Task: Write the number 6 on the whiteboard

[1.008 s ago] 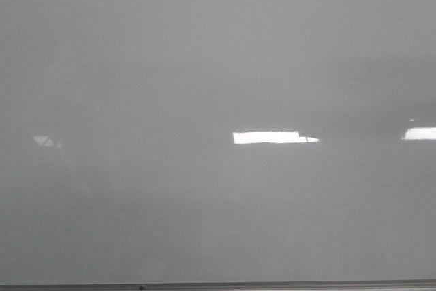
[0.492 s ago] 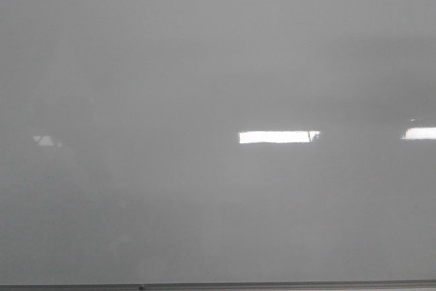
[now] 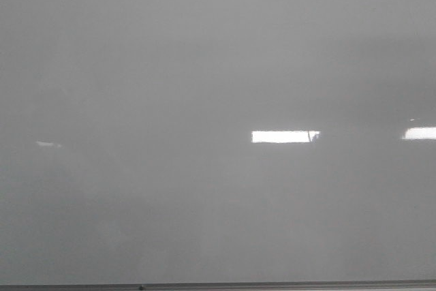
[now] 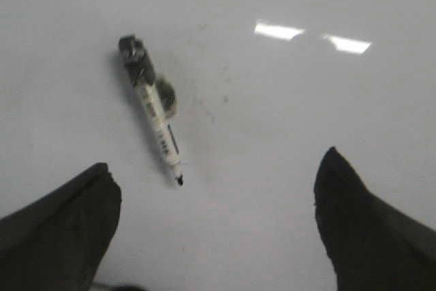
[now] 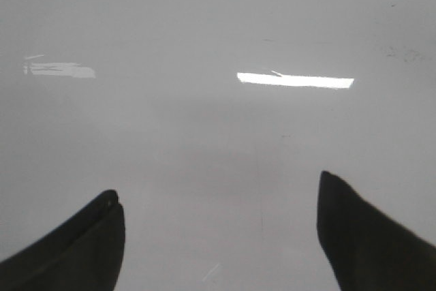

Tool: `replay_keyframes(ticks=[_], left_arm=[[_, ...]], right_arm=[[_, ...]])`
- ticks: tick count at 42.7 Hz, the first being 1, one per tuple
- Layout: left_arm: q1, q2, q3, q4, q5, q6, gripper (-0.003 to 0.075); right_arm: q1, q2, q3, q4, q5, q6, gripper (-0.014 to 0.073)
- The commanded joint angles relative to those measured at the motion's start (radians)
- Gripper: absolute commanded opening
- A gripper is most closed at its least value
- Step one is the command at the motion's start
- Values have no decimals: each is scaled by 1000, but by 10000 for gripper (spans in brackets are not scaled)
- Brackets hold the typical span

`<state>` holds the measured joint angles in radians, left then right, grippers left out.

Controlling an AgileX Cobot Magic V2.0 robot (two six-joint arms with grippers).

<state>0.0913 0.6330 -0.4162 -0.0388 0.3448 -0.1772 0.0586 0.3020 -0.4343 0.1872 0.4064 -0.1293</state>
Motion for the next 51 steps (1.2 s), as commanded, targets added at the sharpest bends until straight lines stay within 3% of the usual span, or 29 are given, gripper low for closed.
replay_keyframes(ticks=[1, 21, 39, 44, 51], left_arm=[[41, 166, -67, -8, -88, -27, 566], [59, 697, -219, -8, -306, -21, 566], [59, 871, -275, -8, -434, -21, 556], [59, 873, -275, -8, -425, -21, 462], [59, 873, -275, -8, -397, -21, 204]], right_arm=[[-4, 16, -37, 2, -70, -3, 600], [-4, 16, -37, 2, -70, -3, 600], [-4, 16, -37, 2, -69, -3, 600], [-4, 16, -37, 2, -70, -3, 600], [-4, 16, -37, 2, -67, -3, 600]])
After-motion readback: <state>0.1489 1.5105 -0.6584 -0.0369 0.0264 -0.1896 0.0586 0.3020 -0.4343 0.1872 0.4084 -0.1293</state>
